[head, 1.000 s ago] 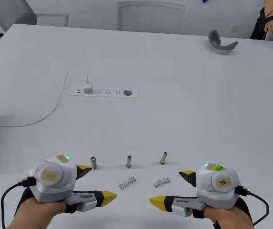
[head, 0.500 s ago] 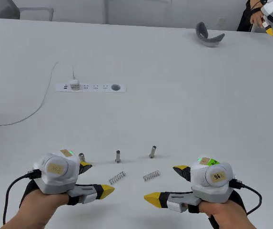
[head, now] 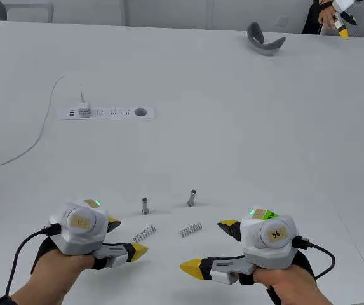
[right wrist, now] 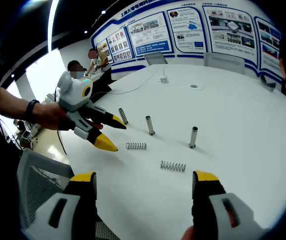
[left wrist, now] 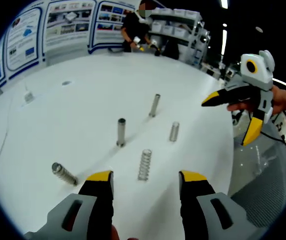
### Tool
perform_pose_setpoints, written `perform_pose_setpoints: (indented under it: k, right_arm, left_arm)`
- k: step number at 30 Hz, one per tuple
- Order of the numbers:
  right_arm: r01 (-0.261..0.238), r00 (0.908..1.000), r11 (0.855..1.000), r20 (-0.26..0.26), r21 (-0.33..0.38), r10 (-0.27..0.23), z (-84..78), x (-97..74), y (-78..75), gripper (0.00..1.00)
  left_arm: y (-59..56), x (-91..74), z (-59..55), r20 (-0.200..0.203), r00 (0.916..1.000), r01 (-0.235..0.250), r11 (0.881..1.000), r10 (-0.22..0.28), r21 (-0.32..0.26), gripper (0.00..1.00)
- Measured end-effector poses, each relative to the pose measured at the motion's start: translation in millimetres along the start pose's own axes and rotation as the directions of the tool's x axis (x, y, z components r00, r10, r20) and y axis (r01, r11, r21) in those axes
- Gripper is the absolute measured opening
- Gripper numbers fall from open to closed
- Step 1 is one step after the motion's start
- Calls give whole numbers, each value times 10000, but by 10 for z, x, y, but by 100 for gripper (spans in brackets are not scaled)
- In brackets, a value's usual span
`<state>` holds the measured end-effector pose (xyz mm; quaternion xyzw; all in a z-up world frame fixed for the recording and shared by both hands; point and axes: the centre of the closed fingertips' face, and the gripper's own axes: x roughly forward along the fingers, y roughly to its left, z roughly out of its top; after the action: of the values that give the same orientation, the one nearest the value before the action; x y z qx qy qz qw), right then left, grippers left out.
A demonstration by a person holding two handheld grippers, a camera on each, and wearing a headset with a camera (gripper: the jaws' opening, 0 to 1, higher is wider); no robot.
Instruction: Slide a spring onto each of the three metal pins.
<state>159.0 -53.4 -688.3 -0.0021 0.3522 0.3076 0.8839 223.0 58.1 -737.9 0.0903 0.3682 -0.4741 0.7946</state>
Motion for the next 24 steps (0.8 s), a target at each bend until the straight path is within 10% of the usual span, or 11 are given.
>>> perform_pose_setpoints:
  k: [24]
  right_arm:
    - [-153,9998,9999,-144,-12,153,4,42,71,80]
  left_arm:
    - [60,254,-103,-532,9982,-246,9989,267,402,27]
